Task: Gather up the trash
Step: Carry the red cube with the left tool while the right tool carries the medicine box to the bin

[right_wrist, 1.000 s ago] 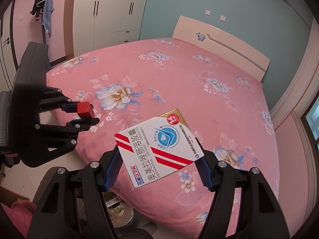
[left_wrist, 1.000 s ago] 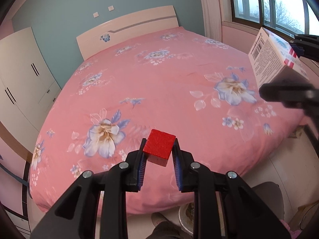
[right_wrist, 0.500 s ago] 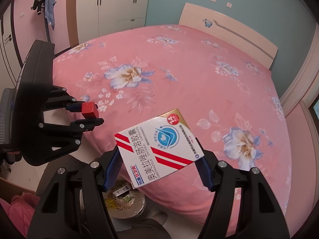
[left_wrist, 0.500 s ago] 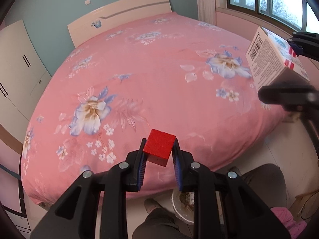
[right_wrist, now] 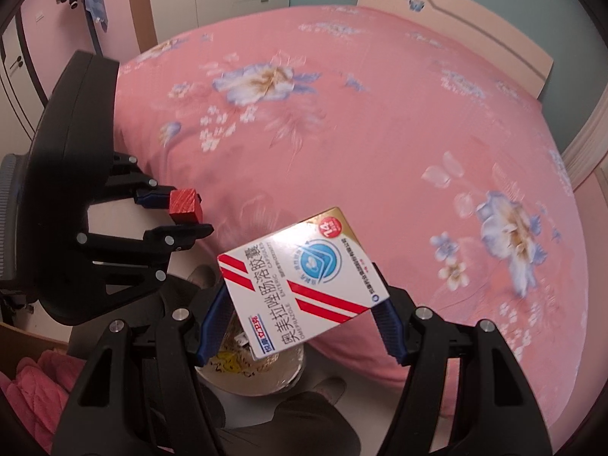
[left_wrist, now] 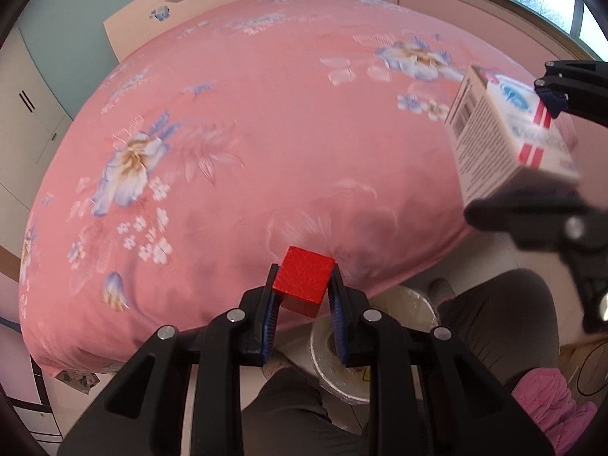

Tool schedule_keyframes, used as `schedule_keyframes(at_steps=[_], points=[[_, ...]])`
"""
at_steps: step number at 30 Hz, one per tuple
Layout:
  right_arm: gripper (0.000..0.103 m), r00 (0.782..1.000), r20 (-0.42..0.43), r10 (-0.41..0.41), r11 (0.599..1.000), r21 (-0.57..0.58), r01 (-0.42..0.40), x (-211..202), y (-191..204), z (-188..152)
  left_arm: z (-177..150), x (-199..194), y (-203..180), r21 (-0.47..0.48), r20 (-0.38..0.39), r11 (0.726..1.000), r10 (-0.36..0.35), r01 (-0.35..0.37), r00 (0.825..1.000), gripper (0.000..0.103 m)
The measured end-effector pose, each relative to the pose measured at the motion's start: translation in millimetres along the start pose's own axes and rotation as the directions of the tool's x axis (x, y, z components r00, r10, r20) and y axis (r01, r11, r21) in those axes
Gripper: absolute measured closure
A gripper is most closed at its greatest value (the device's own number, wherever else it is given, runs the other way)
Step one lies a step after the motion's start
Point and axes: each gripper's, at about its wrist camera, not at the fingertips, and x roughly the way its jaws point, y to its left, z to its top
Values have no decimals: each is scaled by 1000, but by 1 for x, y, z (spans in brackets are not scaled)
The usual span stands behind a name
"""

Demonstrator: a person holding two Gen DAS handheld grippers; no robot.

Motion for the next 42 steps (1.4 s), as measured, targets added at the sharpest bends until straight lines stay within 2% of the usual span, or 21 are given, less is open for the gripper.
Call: schedule_keyframes(at_steps=[10,23,35,42], points=[[37,992,-110,55,998,22,-53,59,8,-37,-33,50,-20,12,-108,999,-49,50,993,76],[37,965,-229,131,991,40,-126,125,21,-84,-66,107,-42,-2,-235,994,-105,107,966,76],[37,921,-331,205,978,109,-179,181,31,-125,-90,152,-53,-54,-326,987,-159,149,932,76],[37,894,-378,242,969,148,-200,209,32,-140,-101,181,-53,-107,-379,980,-194,166,905,76]])
